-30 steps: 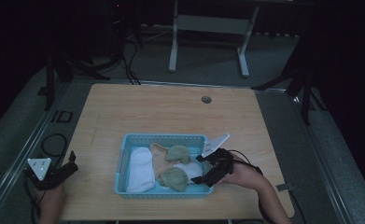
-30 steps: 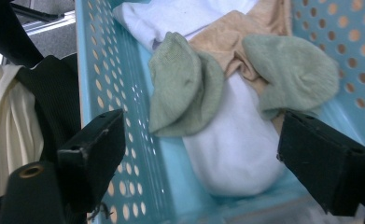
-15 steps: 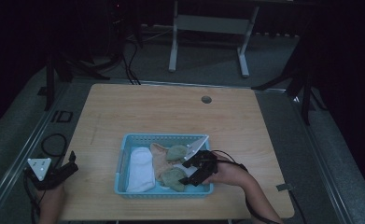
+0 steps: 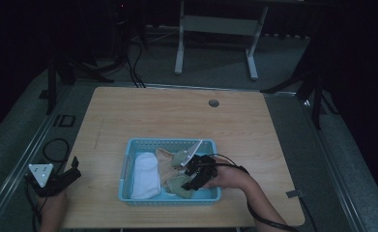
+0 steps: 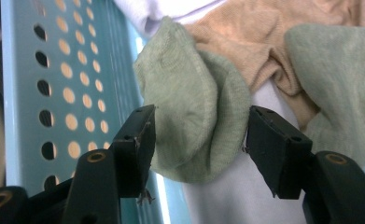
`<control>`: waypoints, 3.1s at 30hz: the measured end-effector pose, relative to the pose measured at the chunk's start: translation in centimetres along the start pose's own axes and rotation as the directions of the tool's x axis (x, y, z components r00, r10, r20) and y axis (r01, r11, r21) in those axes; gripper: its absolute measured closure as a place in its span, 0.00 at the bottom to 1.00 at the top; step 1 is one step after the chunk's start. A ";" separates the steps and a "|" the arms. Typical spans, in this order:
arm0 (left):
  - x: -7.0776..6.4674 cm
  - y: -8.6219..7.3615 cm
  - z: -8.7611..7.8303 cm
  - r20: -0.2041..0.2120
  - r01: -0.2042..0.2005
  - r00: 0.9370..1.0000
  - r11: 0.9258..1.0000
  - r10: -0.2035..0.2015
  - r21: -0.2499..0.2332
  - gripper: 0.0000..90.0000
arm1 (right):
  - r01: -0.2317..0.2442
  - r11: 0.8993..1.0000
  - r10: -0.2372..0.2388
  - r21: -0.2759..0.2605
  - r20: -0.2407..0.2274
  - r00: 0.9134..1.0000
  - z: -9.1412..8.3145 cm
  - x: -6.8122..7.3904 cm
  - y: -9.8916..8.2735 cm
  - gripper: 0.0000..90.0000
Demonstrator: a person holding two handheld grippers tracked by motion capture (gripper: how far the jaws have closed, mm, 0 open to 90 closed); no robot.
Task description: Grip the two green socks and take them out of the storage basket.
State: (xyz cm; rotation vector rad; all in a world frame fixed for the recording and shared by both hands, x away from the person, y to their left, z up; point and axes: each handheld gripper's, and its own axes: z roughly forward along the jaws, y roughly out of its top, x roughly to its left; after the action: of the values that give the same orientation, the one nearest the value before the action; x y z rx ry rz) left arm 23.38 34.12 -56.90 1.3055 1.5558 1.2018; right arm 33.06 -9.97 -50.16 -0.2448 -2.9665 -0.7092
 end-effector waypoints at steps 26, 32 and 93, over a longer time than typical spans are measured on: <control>0.0 0.0 0.0 -0.002 0.004 1.000 1.000 -0.004 -0.002 0.01 | 0.118 0.992 -0.116 -0.049 0.042 0.992 -2.8 1.7 1.3 0.91; 0.0 0.0 0.0 -0.004 0.001 1.000 1.000 -0.001 -0.001 0.01 | 0.113 0.991 -0.109 -0.078 0.058 0.992 -4.0 1.5 1.2 0.91; -0.1 0.0 0.0 -0.020 -0.010 1.000 1.000 0.010 -0.002 0.01 | -0.243 0.919 0.317 -0.310 0.218 0.923 -14.5 -0.2 -17.8 0.91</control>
State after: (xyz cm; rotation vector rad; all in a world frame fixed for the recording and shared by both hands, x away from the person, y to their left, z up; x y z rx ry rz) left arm 23.38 33.98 -56.90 1.3046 1.5633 1.2264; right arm 30.77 -32.25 -45.21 -0.8336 -2.9602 -1.1291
